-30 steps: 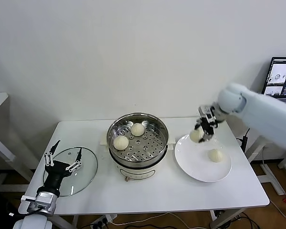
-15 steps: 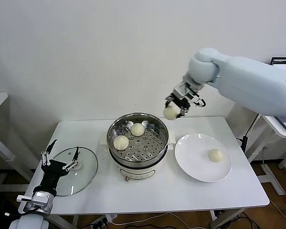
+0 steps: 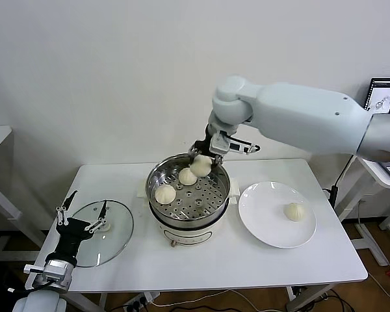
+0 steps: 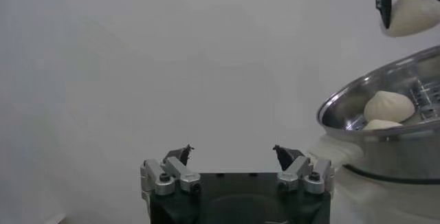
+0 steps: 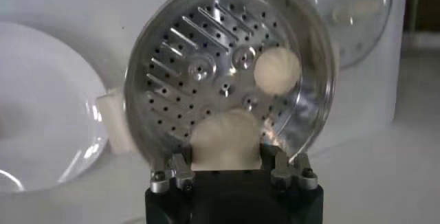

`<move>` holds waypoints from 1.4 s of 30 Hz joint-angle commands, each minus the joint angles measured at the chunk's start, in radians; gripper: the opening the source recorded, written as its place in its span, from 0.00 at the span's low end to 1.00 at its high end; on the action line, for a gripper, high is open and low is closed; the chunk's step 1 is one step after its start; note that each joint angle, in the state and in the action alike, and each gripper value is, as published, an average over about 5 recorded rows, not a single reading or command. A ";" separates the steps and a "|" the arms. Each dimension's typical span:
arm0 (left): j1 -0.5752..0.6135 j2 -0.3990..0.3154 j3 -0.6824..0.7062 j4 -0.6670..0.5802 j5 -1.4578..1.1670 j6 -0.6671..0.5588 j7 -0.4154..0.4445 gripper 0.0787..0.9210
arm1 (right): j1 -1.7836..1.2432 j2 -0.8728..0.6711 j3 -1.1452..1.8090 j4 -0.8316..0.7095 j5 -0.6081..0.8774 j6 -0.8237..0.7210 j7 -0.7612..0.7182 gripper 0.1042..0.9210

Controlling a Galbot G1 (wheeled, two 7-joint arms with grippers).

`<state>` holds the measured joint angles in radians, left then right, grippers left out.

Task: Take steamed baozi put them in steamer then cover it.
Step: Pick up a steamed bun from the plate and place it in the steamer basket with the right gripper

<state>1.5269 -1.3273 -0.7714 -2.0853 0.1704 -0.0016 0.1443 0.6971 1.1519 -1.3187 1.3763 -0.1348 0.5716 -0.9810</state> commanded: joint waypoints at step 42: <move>-0.004 0.000 -0.009 0.029 -0.002 -0.012 0.005 0.88 | -0.143 0.136 -0.066 -0.048 0.003 -0.013 -0.043 0.69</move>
<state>1.5226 -1.3274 -0.7804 -2.0537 0.1685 -0.0133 0.1494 0.5643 1.2776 -1.3834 1.3425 -0.1325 0.5661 -1.0177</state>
